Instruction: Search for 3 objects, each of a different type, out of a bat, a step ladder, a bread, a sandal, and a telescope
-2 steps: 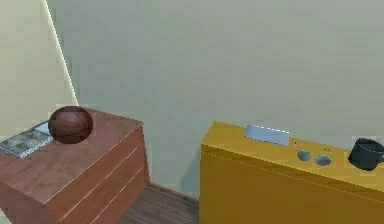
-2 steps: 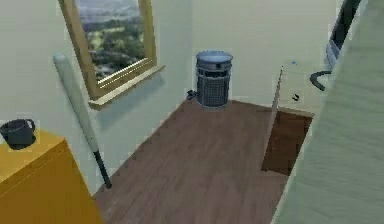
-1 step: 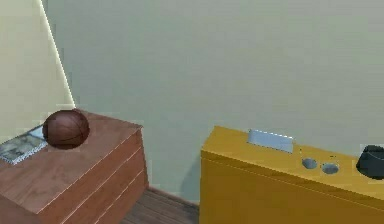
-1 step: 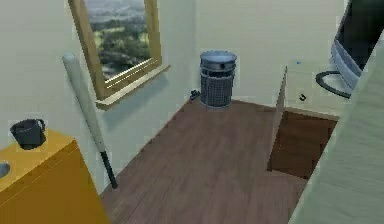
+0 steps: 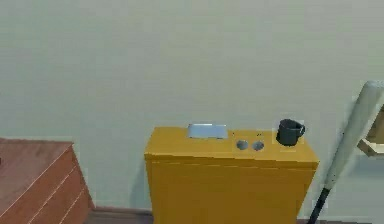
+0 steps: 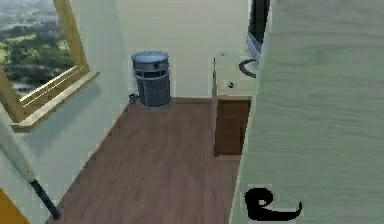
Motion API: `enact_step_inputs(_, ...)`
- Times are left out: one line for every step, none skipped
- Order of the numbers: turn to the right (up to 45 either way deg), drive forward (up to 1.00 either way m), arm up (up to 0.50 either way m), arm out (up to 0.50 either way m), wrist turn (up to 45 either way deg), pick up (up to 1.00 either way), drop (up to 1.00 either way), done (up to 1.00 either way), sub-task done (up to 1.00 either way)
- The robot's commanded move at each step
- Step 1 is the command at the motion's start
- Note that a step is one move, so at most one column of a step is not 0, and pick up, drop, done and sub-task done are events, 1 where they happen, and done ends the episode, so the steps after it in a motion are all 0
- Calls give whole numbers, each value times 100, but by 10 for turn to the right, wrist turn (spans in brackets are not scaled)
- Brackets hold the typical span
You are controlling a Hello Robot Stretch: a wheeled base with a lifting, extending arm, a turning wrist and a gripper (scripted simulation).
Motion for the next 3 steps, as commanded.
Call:
enact_step_inputs(0, 15, 0, 0, 0, 0, 0, 0, 0)
enact_step_inputs(450, 0, 0, 0, 0, 0, 0, 0, 0)
enact_step_inputs(150, 0, 0, 0, 0, 0, 0, 0, 0)
